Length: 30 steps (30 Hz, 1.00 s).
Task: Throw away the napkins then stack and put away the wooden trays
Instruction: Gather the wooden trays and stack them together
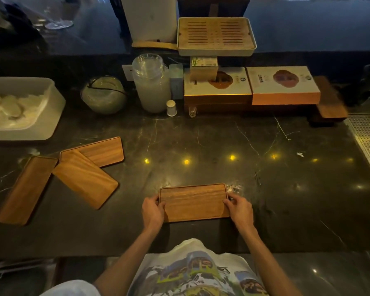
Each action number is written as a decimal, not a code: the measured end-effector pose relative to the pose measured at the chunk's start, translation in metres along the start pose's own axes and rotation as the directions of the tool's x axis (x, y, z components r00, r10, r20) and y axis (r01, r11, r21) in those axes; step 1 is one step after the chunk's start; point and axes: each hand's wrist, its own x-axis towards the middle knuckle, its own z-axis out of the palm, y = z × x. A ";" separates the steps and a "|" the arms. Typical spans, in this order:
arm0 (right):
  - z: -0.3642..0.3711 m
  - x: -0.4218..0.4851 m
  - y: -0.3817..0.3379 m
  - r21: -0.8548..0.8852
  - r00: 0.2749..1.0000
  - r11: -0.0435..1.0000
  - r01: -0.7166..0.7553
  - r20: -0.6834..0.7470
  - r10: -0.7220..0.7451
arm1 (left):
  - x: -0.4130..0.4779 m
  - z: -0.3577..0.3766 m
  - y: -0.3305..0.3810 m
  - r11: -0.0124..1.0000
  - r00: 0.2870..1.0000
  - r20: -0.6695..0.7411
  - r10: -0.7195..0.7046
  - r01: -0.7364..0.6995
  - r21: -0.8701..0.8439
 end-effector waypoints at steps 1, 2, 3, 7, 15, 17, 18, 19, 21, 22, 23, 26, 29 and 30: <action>0.001 -0.002 0.000 0.013 1.000 1.000 0.004 -0.001 -0.004 | 0.000 0.001 -0.002 1.000 1.000 0.000 -0.007 0.007 0.007; 0.001 -0.003 0.000 0.020 1.000 1.000 0.003 0.002 -0.003 | 0.001 0.001 -0.003 1.000 1.000 0.000 -0.011 0.011 0.017; 0.002 -0.003 0.000 0.024 1.000 1.000 -0.008 0.009 0.008 | 0.002 0.001 -0.005 1.000 1.000 0.003 -0.014 0.014 0.024; 0.005 -0.003 -0.003 0.006 0.996 0.997 -0.077 0.039 0.077 | 0.006 0.002 -0.009 1.000 0.999 0.014 -0.031 0.031 0.002; 0.007 -0.002 -0.006 -0.010 0.989 0.990 -0.143 0.043 0.143 | 0.010 0.003 -0.007 1.000 0.999 0.024 -0.021 0.021 -0.011; 0.007 -0.001 -0.007 -0.014 0.988 0.989 -0.147 0.046 0.147 | 0.011 0.002 -0.006 1.000 1.000 0.019 -0.005 0.006 -0.004; 0.007 0.000 -0.007 -0.020 0.987 0.988 -0.152 0.057 0.153 | 0.011 0.002 -0.006 1.000 1.000 0.022 -0.002 0.002 0.001; 0.006 0.001 -0.007 -0.032 0.984 0.987 -0.161 0.073 0.163 | 0.012 0.001 -0.006 1.000 1.000 0.029 -0.004 0.003 0.006; 0.005 0.003 -0.009 -0.078 0.975 0.980 -0.185 0.109 0.193 | 0.015 -0.001 -0.006 0.999 0.998 0.053 -0.022 0.020 0.027; 0.004 0.003 -0.012 -0.117 0.971 0.974 -0.193 0.118 0.207 | 0.017 -0.003 -0.006 0.999 0.998 0.062 -0.033 0.031 0.041; 0.003 0.003 -0.016 -0.163 0.972 0.968 -0.191 0.107 0.210 | 0.019 -0.007 -0.007 0.998 0.997 0.062 -0.042 0.039 0.051; 0.007 0.004 -0.037 -0.268 0.992 0.956 -0.122 -0.014 0.123 | 0.033 -0.032 -0.012 0.998 0.998 -0.019 -0.053 0.053 0.026; 0.028 0.012 -0.088 -0.255 0.999 0.965 0.054 0.010 -0.053 | 0.059 -0.072 -0.024 0.985 0.981 -0.121 -0.149 0.136 -0.106; 0.040 0.016 -0.111 -0.237 0.991 0.963 0.128 0.056 -0.118 | 0.069 -0.089 -0.029 0.971 0.964 -0.171 -0.204 0.177 -0.159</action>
